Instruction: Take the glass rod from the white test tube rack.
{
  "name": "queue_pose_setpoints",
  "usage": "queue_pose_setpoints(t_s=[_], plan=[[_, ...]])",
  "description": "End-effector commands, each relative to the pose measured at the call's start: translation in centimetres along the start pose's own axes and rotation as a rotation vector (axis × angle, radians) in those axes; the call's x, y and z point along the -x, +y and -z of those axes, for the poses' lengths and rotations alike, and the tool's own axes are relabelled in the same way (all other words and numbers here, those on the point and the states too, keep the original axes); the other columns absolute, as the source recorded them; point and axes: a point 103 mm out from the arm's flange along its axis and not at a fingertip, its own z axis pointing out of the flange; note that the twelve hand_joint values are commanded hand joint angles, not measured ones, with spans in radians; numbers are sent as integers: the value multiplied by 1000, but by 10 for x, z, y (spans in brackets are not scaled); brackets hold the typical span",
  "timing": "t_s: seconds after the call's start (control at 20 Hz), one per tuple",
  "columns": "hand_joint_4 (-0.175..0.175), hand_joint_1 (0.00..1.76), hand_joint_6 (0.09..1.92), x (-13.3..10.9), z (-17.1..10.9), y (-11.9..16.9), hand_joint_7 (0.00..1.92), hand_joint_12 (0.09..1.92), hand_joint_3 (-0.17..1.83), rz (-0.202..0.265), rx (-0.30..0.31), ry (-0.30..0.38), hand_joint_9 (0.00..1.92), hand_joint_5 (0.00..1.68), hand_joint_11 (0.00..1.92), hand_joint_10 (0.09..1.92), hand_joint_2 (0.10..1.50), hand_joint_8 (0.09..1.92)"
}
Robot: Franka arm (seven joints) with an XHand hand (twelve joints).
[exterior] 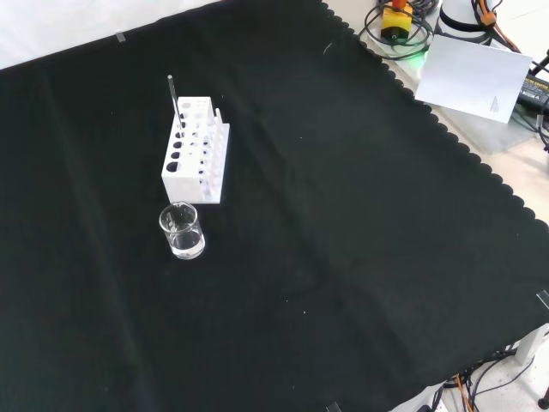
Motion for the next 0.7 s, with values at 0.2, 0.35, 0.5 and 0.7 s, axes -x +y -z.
queue_pose_setpoints(t_s=[0.2,0.35,0.5,0.7], plan=[[-133,644,87,14,-27,51,282,1403,464,-23,-5,46,500,133,266,868,849,911],[-138,643,87,12,-35,65,305,1400,465,-25,-25,26,534,151,296,873,850,917],[-142,643,87,9,-42,76,313,1395,467,-25,-39,10,568,165,331,879,851,917],[-150,645,87,3,-48,84,343,1376,469,-9,-50,-11,628,197,394,886,852,924]])
